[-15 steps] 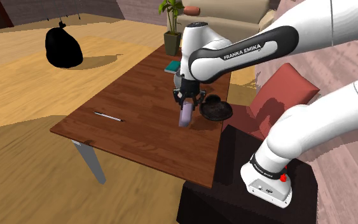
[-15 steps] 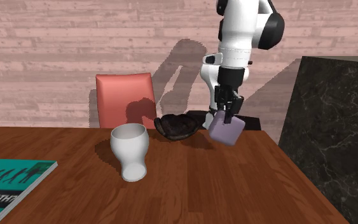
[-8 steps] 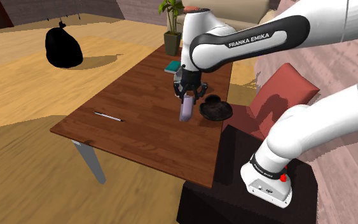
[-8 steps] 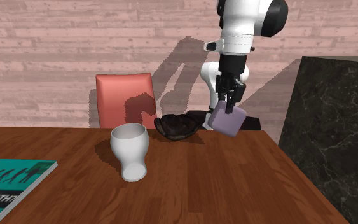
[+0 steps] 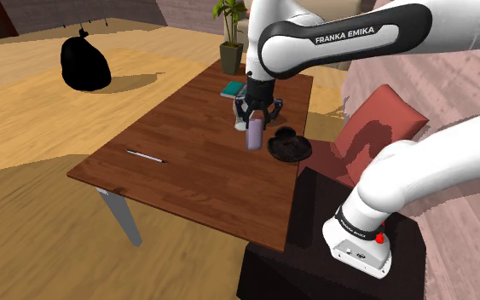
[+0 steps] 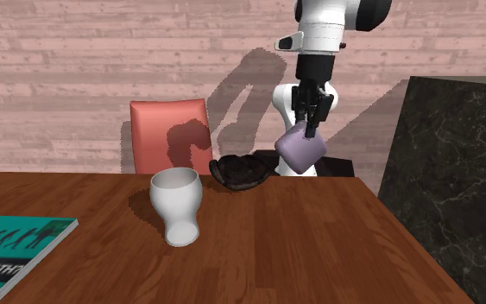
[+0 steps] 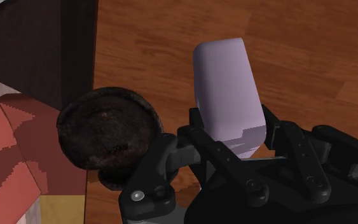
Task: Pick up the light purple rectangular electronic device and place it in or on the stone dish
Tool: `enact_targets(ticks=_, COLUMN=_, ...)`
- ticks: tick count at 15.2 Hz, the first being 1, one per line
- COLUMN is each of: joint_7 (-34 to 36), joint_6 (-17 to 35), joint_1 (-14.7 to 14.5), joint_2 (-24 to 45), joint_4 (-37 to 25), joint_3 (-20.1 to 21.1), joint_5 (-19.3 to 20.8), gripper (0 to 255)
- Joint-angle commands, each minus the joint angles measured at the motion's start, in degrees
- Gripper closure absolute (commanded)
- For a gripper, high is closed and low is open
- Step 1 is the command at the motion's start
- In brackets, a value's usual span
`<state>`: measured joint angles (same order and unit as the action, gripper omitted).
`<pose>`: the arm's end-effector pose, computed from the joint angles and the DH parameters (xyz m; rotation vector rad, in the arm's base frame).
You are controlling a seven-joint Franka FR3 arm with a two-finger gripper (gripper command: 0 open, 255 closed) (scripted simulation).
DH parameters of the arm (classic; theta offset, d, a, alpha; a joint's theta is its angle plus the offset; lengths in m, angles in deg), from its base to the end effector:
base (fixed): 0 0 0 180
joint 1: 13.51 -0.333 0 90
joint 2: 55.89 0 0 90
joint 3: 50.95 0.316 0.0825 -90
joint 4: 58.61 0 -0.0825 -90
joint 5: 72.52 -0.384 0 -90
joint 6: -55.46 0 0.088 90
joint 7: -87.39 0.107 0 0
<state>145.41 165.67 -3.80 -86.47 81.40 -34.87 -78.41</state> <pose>0.3889 0.0573 0.4823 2.7411 -1.4528 0.0345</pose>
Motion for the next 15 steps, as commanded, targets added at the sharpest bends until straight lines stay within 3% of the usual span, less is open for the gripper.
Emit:
enact_targets(ticks=1, joint_7=-2.2, joint_6=-0.5, joint_1=0.7, joint_2=-1.4, joint_4=1.0, joint_3=-1.8, joint_5=0.7, gripper=255)
enact_targets(ticks=15, joint_7=-23.1, joint_6=-2.5, joint_1=9.8, joint_2=-5.7, joint_4=2.9, joint_3=-19.3, joint_5=10.4, gripper=255)
